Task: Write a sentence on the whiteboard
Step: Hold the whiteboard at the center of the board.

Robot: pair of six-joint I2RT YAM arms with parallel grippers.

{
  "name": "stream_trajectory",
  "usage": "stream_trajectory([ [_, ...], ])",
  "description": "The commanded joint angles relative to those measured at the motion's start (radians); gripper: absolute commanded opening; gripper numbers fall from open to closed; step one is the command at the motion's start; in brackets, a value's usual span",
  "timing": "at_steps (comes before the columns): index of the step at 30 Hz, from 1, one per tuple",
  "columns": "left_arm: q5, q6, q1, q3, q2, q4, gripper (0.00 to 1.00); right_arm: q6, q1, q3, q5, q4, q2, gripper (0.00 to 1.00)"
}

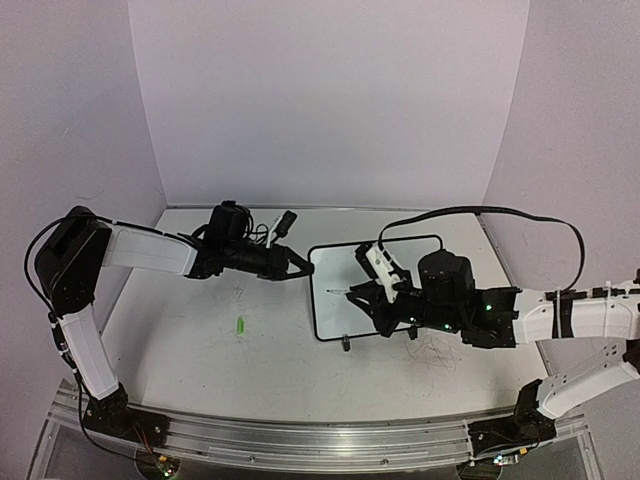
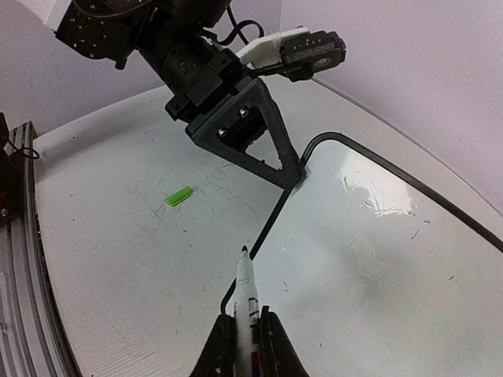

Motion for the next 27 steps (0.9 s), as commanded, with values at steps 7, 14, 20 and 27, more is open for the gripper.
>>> stream_trajectory([
  [7,0.03,0.026,0.013,0.03,0.006,0.057,0.26,-0.005,0.016,0.032,0.049,0.052,-0.006,0.0],
  [14,0.036,0.023,0.013,0.027,0.011,0.067,0.25,-0.008,0.016,0.009,0.097,0.065,-0.043,0.0],
  [20,0.056,0.015,0.013,0.029,0.016,0.077,0.28,0.008,0.015,0.022,0.136,0.064,-0.018,0.0],
  [27,0.074,0.004,0.013,0.037,0.029,0.094,0.3,0.019,0.016,0.065,0.176,0.055,0.043,0.0],
])
